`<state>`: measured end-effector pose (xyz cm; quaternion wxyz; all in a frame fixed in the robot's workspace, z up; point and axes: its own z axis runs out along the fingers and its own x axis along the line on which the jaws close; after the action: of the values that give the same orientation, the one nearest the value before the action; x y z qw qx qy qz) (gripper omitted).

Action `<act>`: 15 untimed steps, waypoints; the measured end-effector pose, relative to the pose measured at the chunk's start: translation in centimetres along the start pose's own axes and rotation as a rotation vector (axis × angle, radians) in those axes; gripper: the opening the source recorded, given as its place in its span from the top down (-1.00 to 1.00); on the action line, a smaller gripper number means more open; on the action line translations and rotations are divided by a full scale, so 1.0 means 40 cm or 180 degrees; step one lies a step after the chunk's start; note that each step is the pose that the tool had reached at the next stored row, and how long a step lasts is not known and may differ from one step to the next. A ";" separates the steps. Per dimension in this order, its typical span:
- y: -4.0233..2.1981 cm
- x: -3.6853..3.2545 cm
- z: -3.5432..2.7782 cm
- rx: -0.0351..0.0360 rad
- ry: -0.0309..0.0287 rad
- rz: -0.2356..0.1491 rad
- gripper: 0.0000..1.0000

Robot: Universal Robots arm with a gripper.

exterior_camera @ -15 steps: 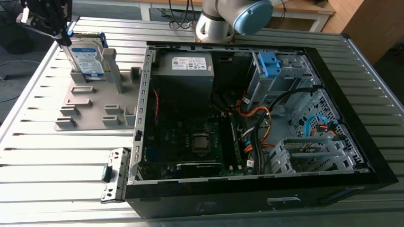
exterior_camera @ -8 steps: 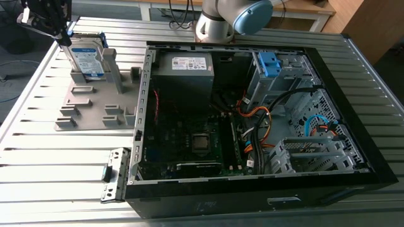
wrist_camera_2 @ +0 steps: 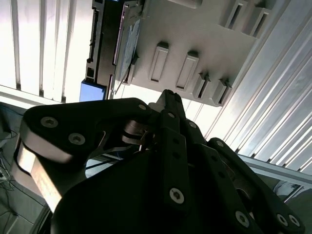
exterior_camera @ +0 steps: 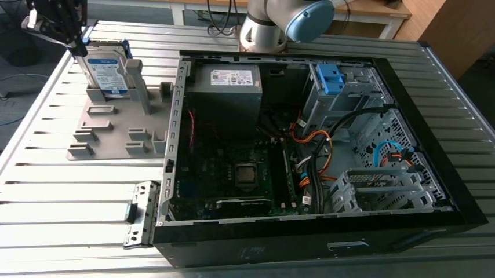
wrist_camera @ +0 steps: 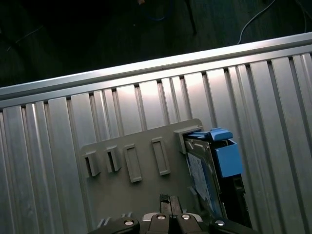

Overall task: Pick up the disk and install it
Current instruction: 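Pick up the disk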

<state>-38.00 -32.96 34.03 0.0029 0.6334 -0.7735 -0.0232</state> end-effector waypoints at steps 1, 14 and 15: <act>0.000 0.000 0.000 0.0000 0.0000 -0.0009 0.79; 0.000 0.000 0.000 -0.0003 0.0004 -0.0118 0.79; 0.000 0.000 0.000 -0.0003 0.0005 -0.0126 0.79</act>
<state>-38.00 -32.96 34.03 0.0033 0.6485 -0.7608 -0.0231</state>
